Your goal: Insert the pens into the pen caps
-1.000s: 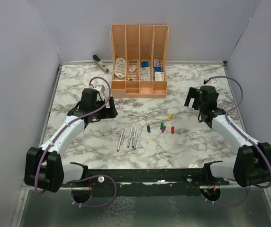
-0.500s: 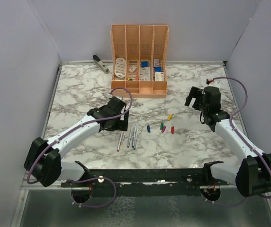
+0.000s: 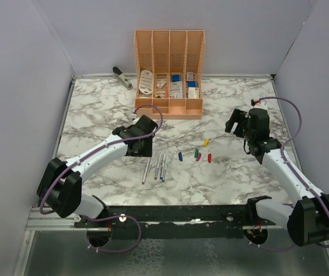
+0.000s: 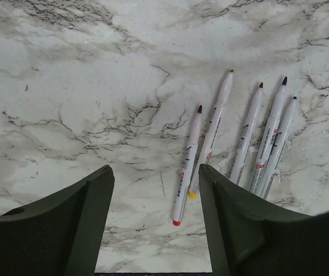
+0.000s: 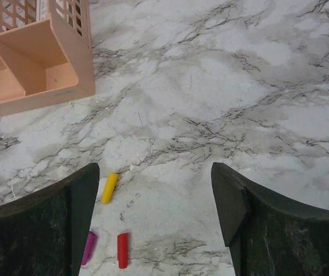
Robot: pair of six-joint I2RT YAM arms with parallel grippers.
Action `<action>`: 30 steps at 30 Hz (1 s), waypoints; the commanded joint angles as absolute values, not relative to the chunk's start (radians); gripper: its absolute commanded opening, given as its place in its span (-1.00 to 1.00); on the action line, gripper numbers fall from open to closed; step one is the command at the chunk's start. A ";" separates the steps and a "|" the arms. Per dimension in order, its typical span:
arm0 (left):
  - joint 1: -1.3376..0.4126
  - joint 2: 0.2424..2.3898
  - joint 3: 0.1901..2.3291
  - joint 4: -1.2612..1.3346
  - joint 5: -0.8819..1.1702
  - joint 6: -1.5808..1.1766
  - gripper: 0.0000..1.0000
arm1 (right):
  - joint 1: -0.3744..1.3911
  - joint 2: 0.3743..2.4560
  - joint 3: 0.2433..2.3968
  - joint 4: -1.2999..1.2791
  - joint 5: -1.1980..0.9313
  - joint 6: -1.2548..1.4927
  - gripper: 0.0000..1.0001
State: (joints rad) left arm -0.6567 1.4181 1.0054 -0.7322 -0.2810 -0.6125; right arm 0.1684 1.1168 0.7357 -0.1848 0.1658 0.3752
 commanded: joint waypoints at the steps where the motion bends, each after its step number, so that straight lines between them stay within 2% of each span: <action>1: -0.660 1.413 0.976 -0.755 -0.218 -0.664 0.19 | 0.168 1.075 0.707 -0.232 0.123 0.407 0.51; 4: -0.660 1.406 0.941 -0.756 -0.189 -0.685 -0.16 | 0.169 1.050 0.675 -0.216 0.083 0.401 0.28; 7: -0.660 1.405 0.920 -0.760 -0.177 -0.697 -0.20 | 0.168 1.025 0.633 -0.168 0.040 0.403 -0.28; 8: -0.660 1.407 0.920 -0.762 -0.176 -0.697 -0.20 | 0.168 1.022 0.622 -0.154 0.033 0.412 -0.62; 9: -0.660 1.410 0.920 -0.762 -0.176 -0.698 -0.19 | 0.168 1.020 0.614 -0.139 0.032 0.425 -0.80; 10: -0.660 1.415 0.918 -0.762 -0.175 -0.696 -0.17 | 0.168 1.021 0.607 -0.125 0.032 0.441 -0.86; 11: -0.660 1.420 0.921 -0.761 -0.174 -0.695 -0.12 | 0.167 1.023 0.605 -0.113 0.030 0.445 -0.85; 13: -0.660 1.435 0.926 -0.761 -0.170 -0.692 0.12 | 0.168 1.034 0.612 -0.103 0.032 0.452 -0.81; 18: -0.660 1.480 0.947 -0.758 -0.165 -0.690 0.13 | 0.168 1.073 0.659 -0.126 0.032 0.418 -0.71; 30: -0.660 1.585 1.019 -0.734 -0.178 -0.671 0.24 | 0.168 1.090 0.678 -0.146 0.040 0.412 -0.70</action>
